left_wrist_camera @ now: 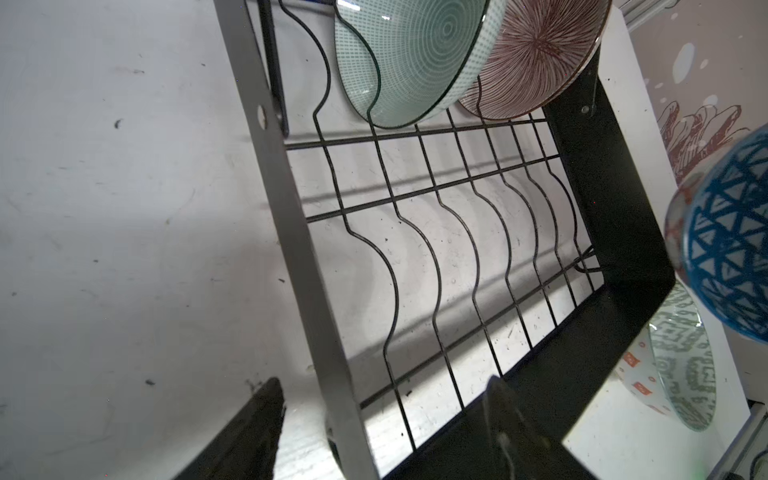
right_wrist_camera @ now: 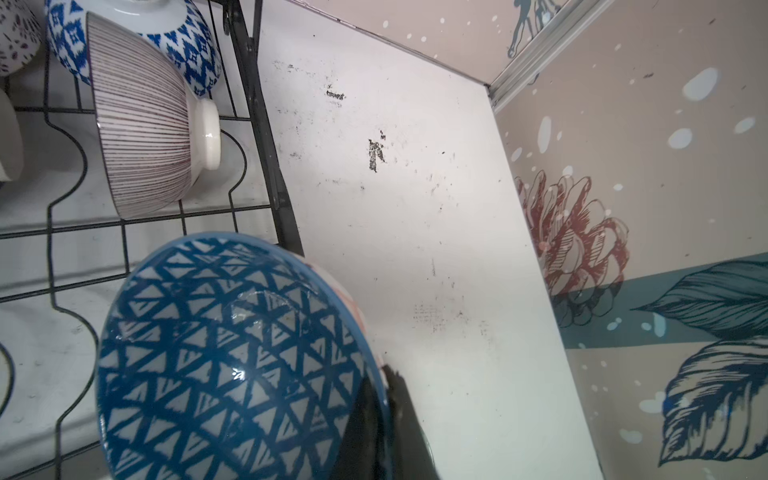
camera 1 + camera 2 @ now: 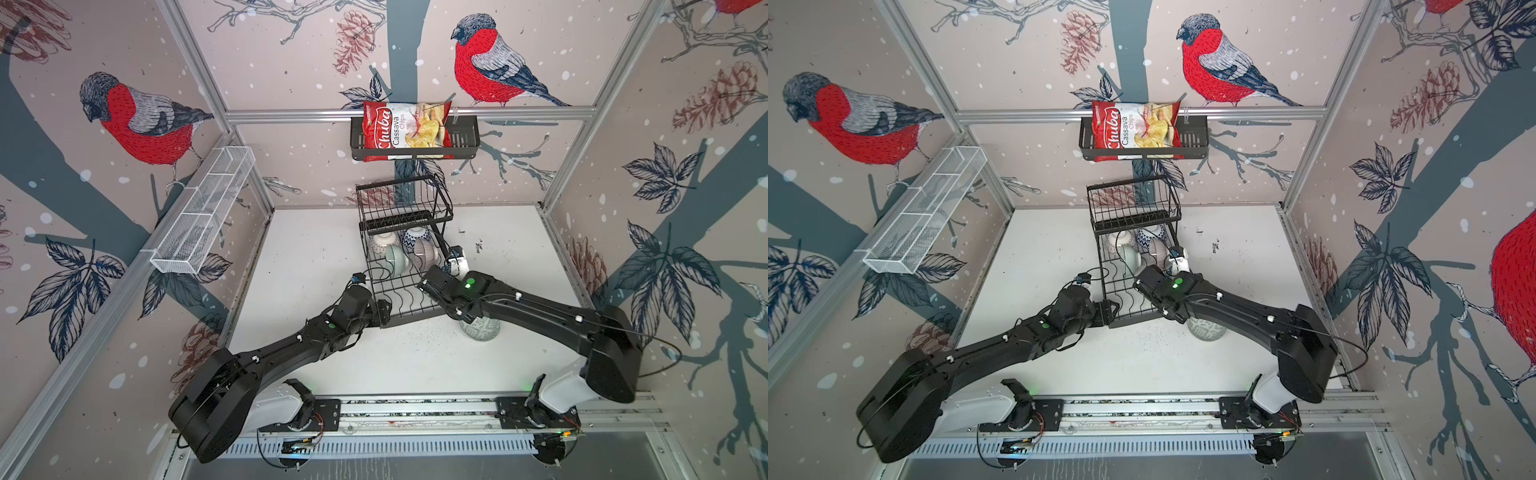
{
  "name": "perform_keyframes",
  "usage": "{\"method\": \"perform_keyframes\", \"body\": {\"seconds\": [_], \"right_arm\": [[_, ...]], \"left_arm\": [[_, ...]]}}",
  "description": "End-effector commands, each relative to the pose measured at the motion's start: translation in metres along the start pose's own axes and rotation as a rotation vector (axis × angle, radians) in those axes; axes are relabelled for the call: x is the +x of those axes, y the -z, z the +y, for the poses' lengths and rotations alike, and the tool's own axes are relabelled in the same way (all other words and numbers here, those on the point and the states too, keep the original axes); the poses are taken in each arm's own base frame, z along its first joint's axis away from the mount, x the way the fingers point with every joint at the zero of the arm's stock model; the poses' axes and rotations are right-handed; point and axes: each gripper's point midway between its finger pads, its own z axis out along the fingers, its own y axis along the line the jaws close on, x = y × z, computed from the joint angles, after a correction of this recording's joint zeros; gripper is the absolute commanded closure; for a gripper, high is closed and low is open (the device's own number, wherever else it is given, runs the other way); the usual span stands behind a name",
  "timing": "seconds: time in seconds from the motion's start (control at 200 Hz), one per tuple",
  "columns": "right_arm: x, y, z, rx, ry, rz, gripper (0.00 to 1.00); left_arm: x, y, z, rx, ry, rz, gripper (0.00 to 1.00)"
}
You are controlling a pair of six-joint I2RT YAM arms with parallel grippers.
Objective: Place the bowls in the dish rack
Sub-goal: 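Lift the blue-and-orange bowl and carry it over the lower rack tier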
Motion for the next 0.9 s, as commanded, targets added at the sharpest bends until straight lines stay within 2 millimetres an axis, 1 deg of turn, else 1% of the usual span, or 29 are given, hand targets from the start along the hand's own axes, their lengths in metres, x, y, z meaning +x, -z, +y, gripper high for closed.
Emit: {"method": "perform_keyframes", "body": {"seconds": [0.0, 0.12, 0.24, 0.49, 0.67, 0.895], "right_arm": [[-0.013, 0.001, -0.006, 0.104, 0.09, -0.073, 1.0], [-0.018, 0.001, 0.005, 0.132, 0.149, -0.103, 1.0], [-0.024, -0.001, 0.019, 0.121, 0.204, -0.124, 1.0], [-0.035, -0.004, 0.036, 0.127, 0.285, -0.165, 1.0], [-0.037, -0.012, 0.04, 0.17, 0.341, -0.173, 1.0], [-0.034, -0.021, 0.037, 0.227, 0.385, -0.169, 1.0]], "left_arm": [[-0.011, 0.001, -0.011, 0.058, 0.011, -0.053, 0.25], [-0.01, 0.0, -0.01, 0.06, 0.008, -0.057, 0.25], [-0.01, -0.001, -0.008, 0.051, 0.006, -0.059, 0.25], [-0.011, -0.002, -0.006, 0.047, 0.001, -0.063, 0.25], [-0.012, -0.002, -0.007, 0.056, 0.0, -0.075, 0.25], [-0.013, -0.001, -0.007, 0.062, 0.001, -0.089, 0.25]]}}
